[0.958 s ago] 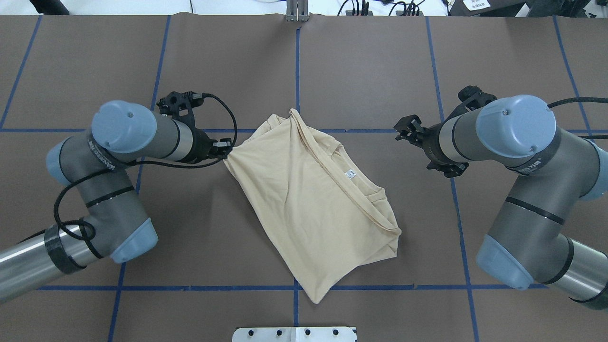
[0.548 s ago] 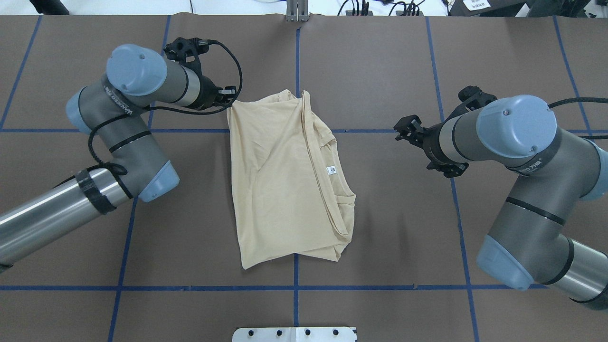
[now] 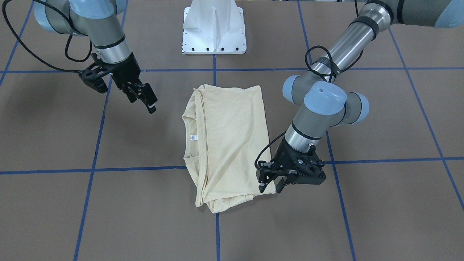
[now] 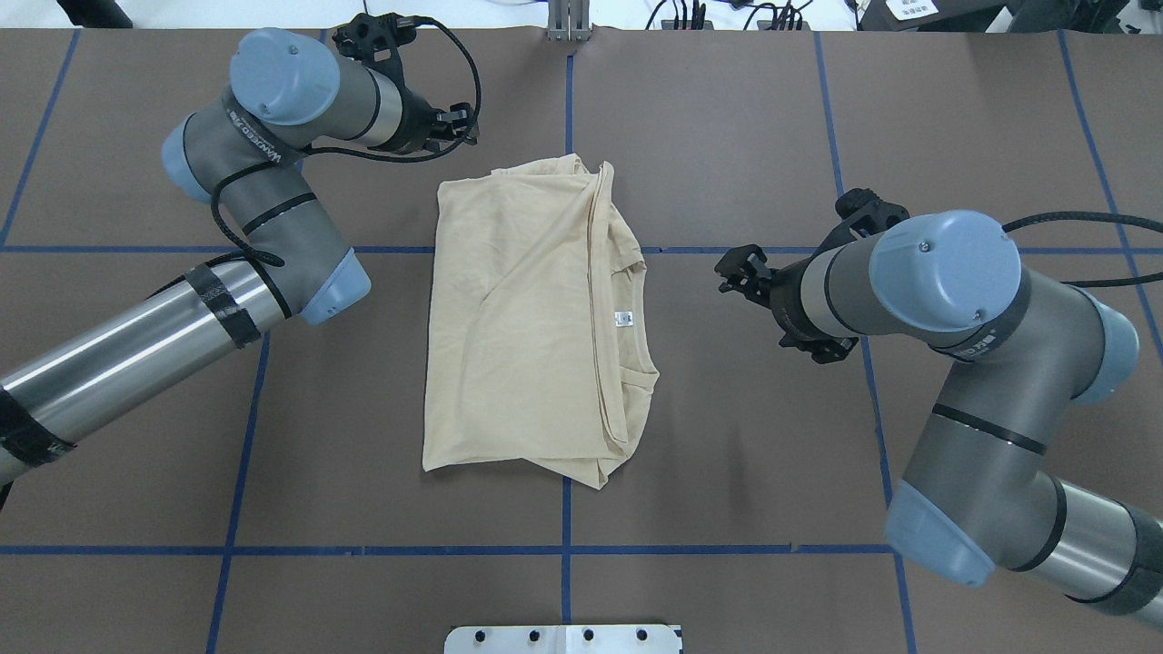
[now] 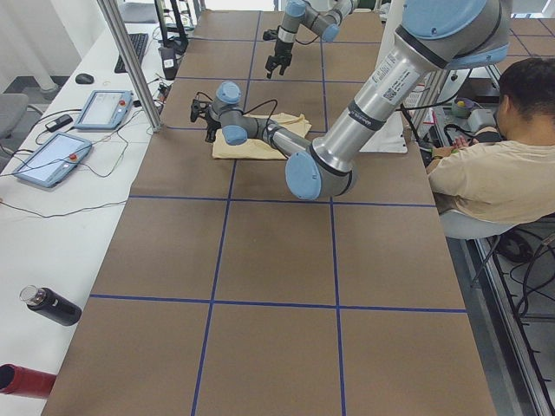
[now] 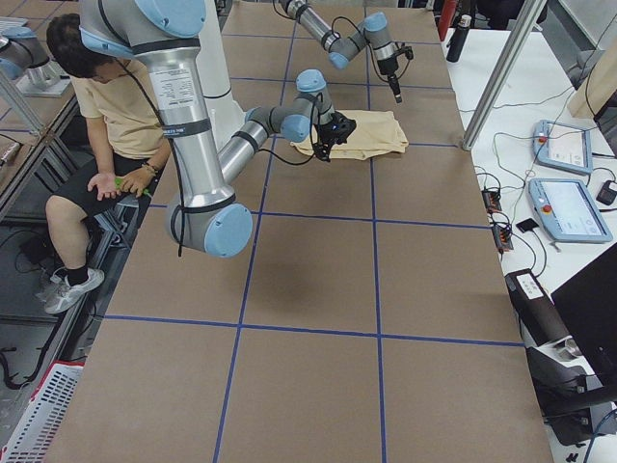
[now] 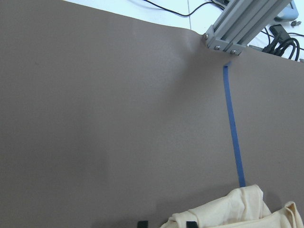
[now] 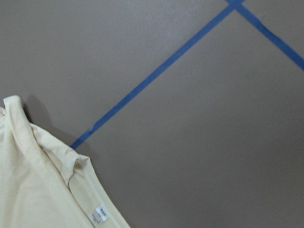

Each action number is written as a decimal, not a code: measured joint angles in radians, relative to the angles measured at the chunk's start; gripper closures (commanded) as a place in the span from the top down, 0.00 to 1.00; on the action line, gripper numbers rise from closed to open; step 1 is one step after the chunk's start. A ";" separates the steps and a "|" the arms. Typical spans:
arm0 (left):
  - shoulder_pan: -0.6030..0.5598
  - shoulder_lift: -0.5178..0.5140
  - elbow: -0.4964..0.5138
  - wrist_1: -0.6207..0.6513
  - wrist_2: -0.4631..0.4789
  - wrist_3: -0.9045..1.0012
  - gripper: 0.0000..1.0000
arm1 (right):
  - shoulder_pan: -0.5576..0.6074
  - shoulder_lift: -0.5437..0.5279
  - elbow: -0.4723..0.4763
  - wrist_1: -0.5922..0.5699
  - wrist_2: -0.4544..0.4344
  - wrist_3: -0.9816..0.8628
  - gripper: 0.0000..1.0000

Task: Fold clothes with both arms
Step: 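Lower the right gripper to the shirt corner nearest the robot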

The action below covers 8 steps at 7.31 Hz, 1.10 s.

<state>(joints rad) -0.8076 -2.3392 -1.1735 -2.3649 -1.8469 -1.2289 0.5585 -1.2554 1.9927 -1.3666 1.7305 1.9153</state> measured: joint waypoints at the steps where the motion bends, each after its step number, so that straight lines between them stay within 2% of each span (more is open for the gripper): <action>1: -0.003 0.010 -0.017 0.002 -0.012 0.000 0.60 | -0.063 0.011 0.000 0.000 -0.038 0.073 1.00; 3: -0.006 0.067 -0.087 0.004 -0.032 0.000 0.60 | -0.236 0.045 -0.008 0.000 -0.196 0.300 1.00; 5: -0.006 0.090 -0.113 0.004 -0.034 -0.004 0.61 | -0.346 0.072 -0.052 0.001 -0.334 0.469 1.00; 6: -0.006 0.093 -0.116 0.003 -0.034 -0.006 0.61 | -0.376 0.093 -0.085 0.001 -0.384 0.517 1.00; 8: -0.005 0.094 -0.118 0.003 -0.032 -0.008 0.61 | -0.395 0.136 -0.138 0.001 -0.428 0.571 0.99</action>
<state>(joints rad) -0.8131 -2.2456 -1.2911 -2.3623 -1.8790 -1.2370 0.1636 -1.1189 1.8552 -1.3653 1.3028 2.4867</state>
